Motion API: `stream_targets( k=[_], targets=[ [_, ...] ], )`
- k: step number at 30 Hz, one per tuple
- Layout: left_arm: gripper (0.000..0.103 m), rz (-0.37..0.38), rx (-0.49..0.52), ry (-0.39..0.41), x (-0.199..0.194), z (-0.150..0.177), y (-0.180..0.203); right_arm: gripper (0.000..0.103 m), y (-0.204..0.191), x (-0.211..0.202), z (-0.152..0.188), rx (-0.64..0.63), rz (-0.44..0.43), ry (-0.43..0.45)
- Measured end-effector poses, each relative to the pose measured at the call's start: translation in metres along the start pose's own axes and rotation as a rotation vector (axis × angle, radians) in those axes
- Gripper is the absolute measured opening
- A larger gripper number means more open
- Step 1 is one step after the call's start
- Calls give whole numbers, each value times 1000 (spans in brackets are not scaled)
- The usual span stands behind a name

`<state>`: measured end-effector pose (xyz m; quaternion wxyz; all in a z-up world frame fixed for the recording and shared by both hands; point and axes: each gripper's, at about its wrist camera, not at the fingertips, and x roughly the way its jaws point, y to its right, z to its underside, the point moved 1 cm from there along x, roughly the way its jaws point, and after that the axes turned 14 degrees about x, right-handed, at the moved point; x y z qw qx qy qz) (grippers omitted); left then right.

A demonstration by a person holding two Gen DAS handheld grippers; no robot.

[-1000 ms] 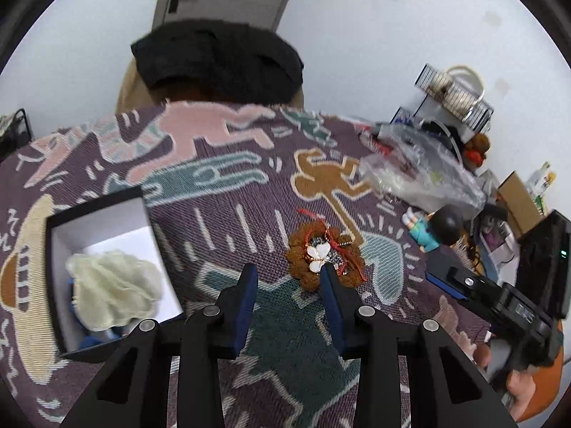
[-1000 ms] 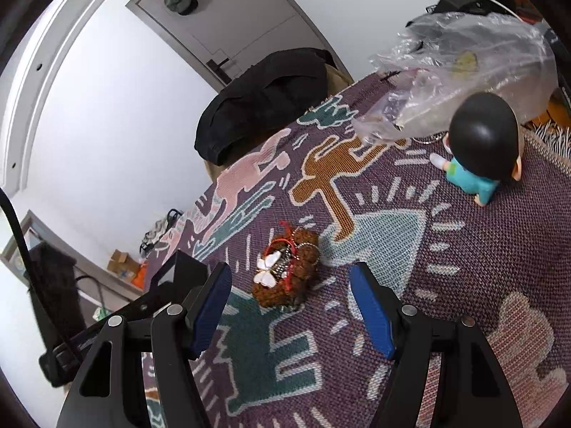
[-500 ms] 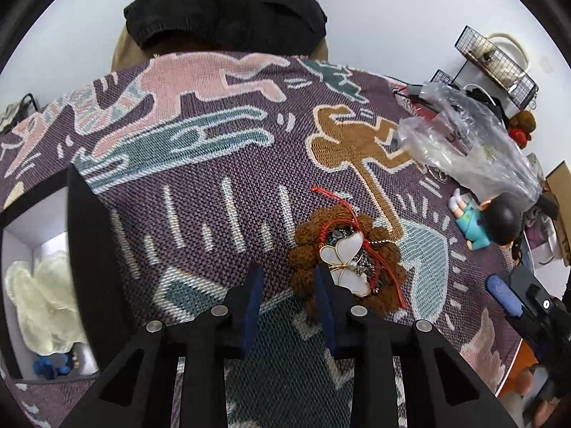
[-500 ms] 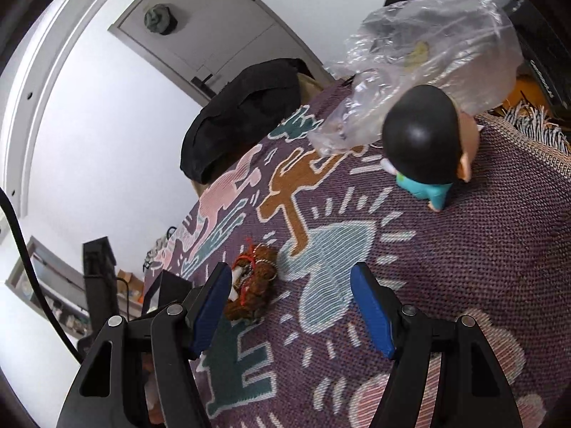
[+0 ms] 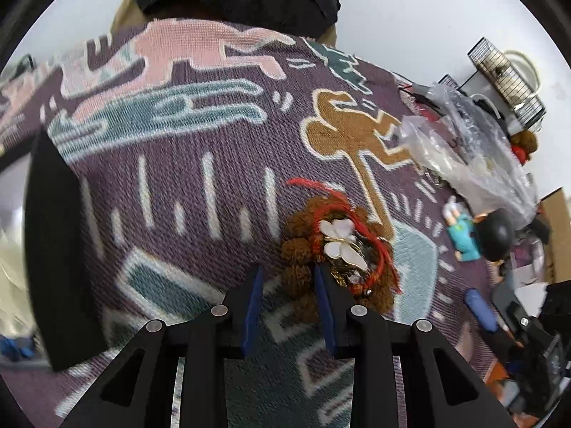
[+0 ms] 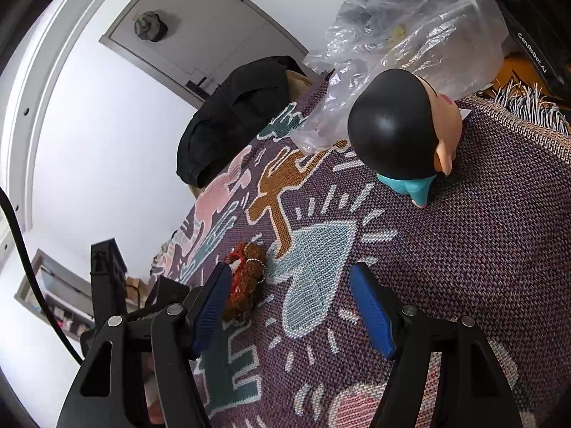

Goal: Organize jewelry

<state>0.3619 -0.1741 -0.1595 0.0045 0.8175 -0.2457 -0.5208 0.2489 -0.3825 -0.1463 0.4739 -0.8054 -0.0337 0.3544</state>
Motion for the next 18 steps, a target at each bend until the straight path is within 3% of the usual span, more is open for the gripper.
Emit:
stream_targets(
  k=[5, 10, 13, 18],
  targets=[
    [31, -3, -28, 12, 0, 3, 2, 71, 2, 2, 0, 14, 5, -9],
    [28, -41, 49, 28, 5, 1, 15, 71, -4, 3, 3, 0, 3, -12],
    [19, -33, 40, 27, 6, 0, 12, 71, -5, 4, 4, -4, 5, -13],
    [18, 17, 15, 60, -6, 2, 7, 71, -5, 4, 4, -1, 14, -10]
  ],
)
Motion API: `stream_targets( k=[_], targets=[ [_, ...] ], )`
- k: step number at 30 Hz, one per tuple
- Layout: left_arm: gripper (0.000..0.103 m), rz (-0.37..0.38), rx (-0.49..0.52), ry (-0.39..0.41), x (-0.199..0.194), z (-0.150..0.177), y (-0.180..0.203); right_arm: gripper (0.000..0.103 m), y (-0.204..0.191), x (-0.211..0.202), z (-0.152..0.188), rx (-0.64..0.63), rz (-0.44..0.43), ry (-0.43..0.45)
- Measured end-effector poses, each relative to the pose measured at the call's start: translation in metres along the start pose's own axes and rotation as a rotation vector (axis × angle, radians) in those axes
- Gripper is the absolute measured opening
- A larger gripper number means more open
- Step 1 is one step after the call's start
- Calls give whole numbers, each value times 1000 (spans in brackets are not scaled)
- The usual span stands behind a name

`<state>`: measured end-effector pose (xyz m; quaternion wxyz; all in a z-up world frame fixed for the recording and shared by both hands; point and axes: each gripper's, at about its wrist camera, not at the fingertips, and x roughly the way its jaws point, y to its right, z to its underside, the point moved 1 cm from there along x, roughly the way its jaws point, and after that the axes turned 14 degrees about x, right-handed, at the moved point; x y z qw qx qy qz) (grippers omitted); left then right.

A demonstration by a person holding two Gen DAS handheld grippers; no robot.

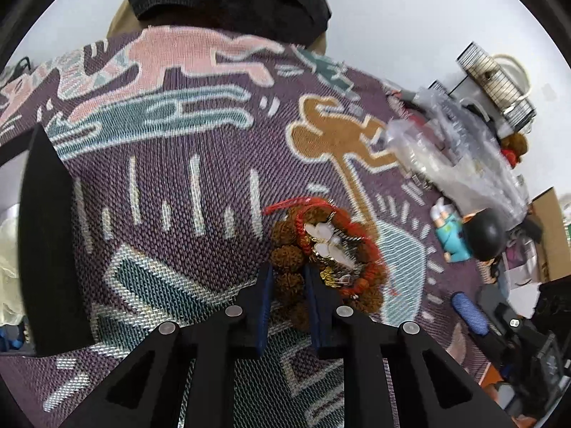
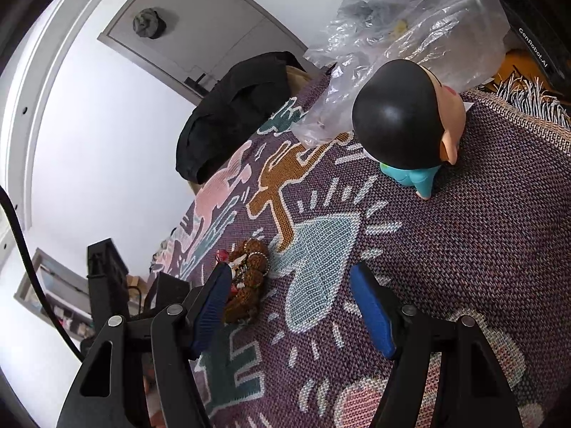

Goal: Organize jewelry

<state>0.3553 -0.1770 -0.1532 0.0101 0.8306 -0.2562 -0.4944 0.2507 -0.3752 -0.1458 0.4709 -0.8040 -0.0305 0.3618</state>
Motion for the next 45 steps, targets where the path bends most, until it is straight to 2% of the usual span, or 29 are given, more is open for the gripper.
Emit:
stream_targets(
  k=[19, 31, 36, 42, 45],
  targets=[
    [18, 5, 86, 228, -111, -20, 6, 71, -27, 17, 20, -54, 8, -40],
    [18, -21, 111, 350, -177, -13, -7, 71, -56, 47, 46, -112, 17, -124],
    [18, -33, 112, 370, -192, -8, -15, 71, -75, 64, 57, -155, 26, -167],
    [18, -10, 101, 374, -196, -1, -23, 71, -94, 77, 70, -161, -43, -225],
    [18, -20, 112, 373, -194, 0, -22, 71, -93, 80, 73, -162, -28, -234]
  ],
)
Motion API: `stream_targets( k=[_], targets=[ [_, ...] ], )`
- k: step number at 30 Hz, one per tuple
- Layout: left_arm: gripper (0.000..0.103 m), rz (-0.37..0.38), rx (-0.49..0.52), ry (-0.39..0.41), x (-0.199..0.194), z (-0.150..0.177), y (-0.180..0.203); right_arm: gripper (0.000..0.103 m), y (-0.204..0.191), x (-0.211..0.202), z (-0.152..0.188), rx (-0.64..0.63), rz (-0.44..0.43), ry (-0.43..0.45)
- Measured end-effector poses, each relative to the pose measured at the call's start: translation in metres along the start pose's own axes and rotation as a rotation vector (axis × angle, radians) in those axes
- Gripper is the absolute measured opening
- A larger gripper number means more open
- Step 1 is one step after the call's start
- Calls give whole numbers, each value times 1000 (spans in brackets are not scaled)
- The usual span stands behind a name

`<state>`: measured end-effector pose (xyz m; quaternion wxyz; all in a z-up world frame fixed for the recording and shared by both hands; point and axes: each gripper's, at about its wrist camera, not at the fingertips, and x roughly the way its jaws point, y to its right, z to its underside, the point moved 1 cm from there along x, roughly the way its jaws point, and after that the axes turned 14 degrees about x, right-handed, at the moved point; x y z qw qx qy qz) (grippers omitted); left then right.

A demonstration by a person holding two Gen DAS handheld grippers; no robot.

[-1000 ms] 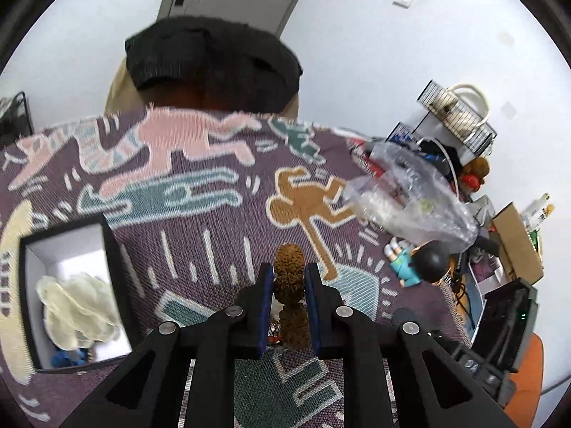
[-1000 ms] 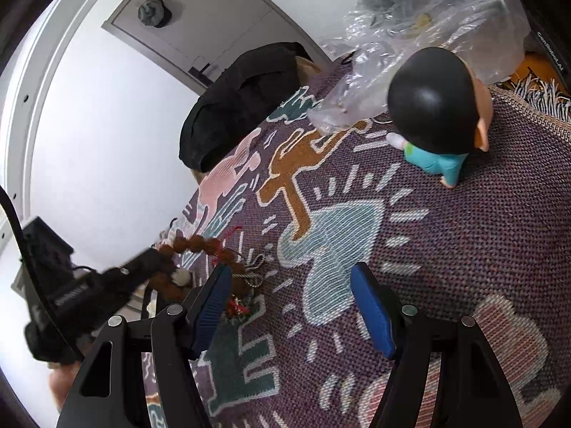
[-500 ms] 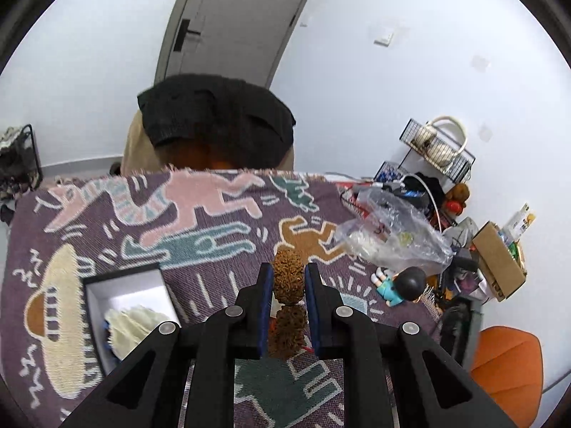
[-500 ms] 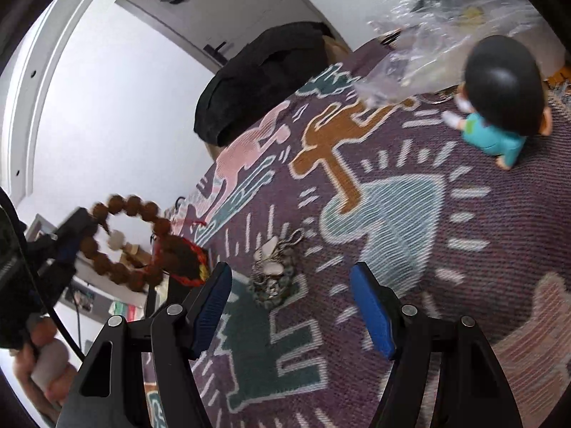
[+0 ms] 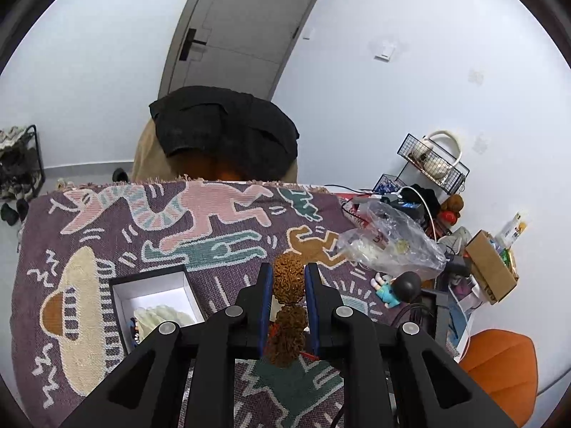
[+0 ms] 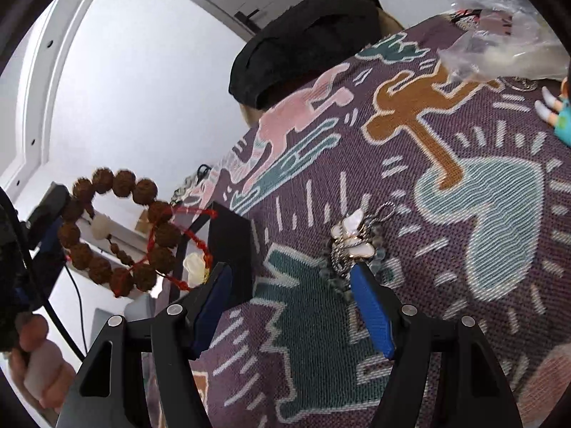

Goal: Organize jewelry

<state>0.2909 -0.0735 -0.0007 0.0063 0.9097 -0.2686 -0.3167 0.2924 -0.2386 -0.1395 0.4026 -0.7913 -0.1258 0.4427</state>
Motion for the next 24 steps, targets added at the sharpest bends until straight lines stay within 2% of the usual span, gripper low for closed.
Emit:
stream_targets(
  k=[5, 8, 10, 13, 17, 24],
  targets=[
    [18, -8, 25, -108, 39, 20, 3, 71, 17, -16, -9, 50, 28, 51],
    [18, -64, 51, -193, 71, 39, 0, 71, 27, -29, -15, 70, 39, 79],
    [18, -103, 75, -228, 82, 46, -3, 71, 30, -32, -17, 72, 49, 90],
    [18, -123, 75, -244, 87, 50, -9, 71, 31, -29, -17, 74, 53, 85],
    [18, -106, 71, -212, 76, 44, -11, 71, 26, -12, -13, 54, 53, 47],
    [18, -58, 60, -42, 15, 8, -8, 71, 23, 11, -9, 41, 96, 22]
  ],
)
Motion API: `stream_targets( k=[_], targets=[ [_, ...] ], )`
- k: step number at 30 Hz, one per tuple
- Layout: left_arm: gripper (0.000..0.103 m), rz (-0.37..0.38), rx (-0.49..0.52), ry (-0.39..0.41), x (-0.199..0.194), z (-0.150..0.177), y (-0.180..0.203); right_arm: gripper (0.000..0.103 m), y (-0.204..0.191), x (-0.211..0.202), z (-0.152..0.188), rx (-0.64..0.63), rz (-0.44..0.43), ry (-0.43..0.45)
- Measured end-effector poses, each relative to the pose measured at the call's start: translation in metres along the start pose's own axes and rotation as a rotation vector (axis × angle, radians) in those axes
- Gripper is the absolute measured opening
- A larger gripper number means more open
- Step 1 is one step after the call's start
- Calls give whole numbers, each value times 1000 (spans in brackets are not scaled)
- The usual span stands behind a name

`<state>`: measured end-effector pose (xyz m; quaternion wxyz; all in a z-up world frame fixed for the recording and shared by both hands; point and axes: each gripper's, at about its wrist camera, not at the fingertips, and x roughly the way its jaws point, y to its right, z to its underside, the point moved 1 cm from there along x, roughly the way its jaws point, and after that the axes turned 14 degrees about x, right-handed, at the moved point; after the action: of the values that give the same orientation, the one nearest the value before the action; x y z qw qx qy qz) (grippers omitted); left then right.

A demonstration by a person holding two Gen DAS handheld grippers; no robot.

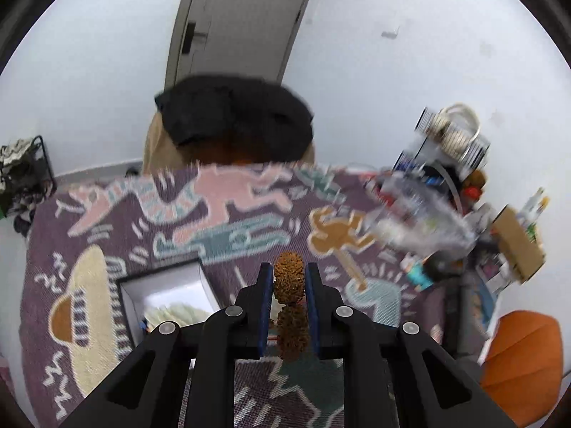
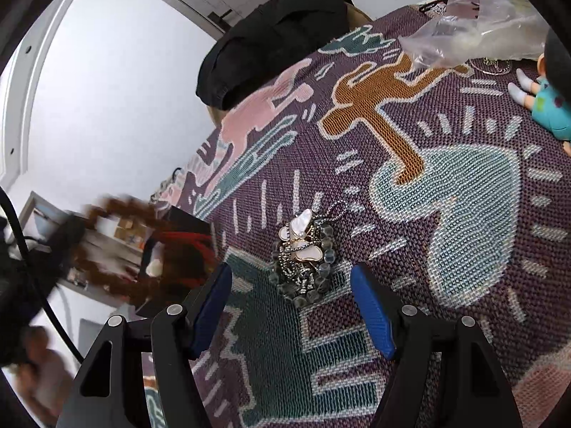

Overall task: Organize jewelry
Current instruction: 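Close the right tool on the silver earrings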

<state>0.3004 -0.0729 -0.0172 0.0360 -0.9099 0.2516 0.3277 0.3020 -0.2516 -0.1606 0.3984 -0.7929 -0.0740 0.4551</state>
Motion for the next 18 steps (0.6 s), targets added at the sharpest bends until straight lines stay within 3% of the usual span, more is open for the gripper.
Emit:
stream_targets(
  k=[4, 7, 10, 12, 18],
  targets=[
    [18, -8, 4, 59, -27, -12, -3, 70, -3, 7, 1, -25, 53, 13],
    [18, -15, -5, 83, -38, -15, -8, 59, -8, 11, 1, -60, 115, 30],
    [18, -21, -24, 100, -48, -14, -17, 38, -7, 14, -1, -76, 159, 40],
    [18, -22, -34, 106, -53, -13, -20, 10, -3, 18, -3, -69, 169, 17],
    [18, -28, -58, 121, -62, -6, -32, 9, -1, 6, -4, -53, 111, 29]
  ],
)
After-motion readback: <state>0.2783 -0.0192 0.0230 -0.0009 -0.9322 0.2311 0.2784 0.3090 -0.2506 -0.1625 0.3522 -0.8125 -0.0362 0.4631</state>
